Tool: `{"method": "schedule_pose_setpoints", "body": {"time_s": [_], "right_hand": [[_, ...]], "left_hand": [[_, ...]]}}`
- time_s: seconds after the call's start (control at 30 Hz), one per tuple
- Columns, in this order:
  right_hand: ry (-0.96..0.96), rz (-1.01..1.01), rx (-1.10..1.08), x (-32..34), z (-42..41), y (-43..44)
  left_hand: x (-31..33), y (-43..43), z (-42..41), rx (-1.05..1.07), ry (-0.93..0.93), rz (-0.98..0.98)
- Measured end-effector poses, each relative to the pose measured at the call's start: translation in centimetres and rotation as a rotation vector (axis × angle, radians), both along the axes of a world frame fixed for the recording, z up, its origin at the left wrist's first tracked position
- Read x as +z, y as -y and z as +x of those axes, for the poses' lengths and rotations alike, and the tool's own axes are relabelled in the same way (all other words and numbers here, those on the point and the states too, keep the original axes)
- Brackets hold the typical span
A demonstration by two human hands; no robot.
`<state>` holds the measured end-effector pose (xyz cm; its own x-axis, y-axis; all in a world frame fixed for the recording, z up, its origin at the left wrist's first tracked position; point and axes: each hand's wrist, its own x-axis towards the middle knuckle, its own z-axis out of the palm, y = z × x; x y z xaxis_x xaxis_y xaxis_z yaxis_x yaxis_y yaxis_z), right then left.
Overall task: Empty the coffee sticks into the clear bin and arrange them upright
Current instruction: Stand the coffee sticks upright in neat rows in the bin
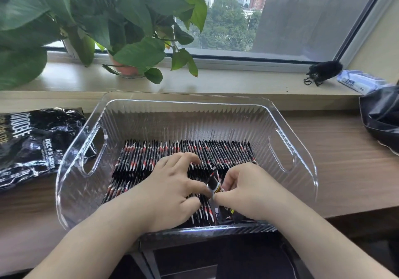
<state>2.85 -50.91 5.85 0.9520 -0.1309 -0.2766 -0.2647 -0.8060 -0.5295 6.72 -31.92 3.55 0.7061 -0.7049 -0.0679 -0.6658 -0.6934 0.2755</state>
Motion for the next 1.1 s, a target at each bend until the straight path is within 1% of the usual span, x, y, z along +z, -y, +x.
{"method": "schedule_pose_setpoints", "body": {"time_s": [0.1,0.23,0.3,0.57,0.7,0.87,1.1], "right_hand": [[-0.006,0.029,0.029,-0.2,0.1,-0.4],[-0.058,0.192,0.052,0.0,-0.2,-0.1],[-0.06,0.229,0.041,0.1,-0.4,0.1],[-0.039,0.229,0.04,-0.3,-0.3,0.1],[-0.026,0.149,0.03,-0.6,-0.1,-0.5],[-0.012,0.08,0.079,-0.4,0.2,-0.9],[-0.01,0.082,0.081,-0.5,0.3,-0.7]], "left_hand": [[-0.1,0.0,0.0,-0.001,0.011,-0.003],[-0.2,-0.2,0.1,-0.008,0.016,-0.013],[-0.2,-0.2,0.1,-0.005,0.019,-0.015],[-0.7,-0.5,0.4,0.01,0.115,-0.128],[-0.9,-0.6,0.6,0.017,0.196,-0.182],[-1.3,-0.6,0.7,0.023,0.201,-0.188],[-1.3,-0.7,0.7,0.035,0.196,-0.176]]}}
